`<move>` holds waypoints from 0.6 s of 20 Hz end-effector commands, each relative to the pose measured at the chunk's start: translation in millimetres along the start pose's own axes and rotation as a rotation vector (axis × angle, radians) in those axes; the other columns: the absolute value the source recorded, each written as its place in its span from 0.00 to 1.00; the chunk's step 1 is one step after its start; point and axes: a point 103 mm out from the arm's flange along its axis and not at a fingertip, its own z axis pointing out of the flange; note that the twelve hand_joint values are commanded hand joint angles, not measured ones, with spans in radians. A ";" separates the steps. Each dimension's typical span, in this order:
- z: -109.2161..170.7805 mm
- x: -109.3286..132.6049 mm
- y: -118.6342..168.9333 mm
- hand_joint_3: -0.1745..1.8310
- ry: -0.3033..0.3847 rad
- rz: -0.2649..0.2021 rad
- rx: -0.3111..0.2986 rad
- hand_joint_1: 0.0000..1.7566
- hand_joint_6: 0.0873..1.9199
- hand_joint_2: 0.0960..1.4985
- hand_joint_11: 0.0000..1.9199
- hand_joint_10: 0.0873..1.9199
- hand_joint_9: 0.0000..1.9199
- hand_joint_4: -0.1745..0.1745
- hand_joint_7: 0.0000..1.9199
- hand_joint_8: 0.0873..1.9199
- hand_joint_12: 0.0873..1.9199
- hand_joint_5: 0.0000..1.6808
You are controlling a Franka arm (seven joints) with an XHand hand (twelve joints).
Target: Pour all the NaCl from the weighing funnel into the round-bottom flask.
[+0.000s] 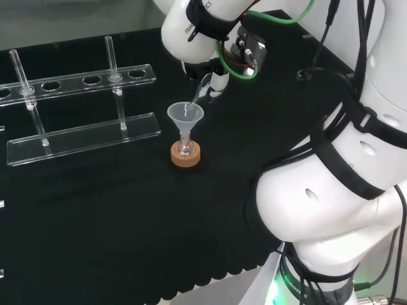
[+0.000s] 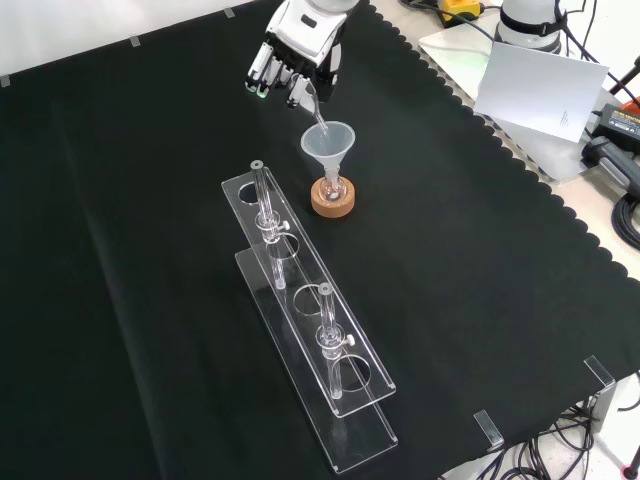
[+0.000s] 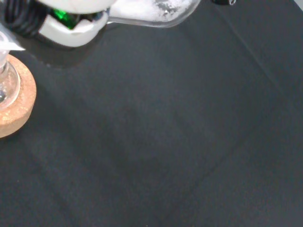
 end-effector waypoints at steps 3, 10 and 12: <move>1.1 -1.2 1.1 0.44 -0.020 -0.013 0.012 0.63 0.32 0.38 0.15 0.04 0.59 1.00 0.87 0.03 0.70 0.76; 1.8 -5.6 2.3 0.44 -0.033 -0.020 0.020 0.63 0.32 0.38 0.15 0.04 0.59 1.00 0.87 0.03 0.70 0.76; 3.2 -7.2 3.0 0.44 -0.040 -0.025 0.022 0.63 0.32 0.38 0.15 0.04 0.59 1.00 0.87 0.03 0.70 0.76</move>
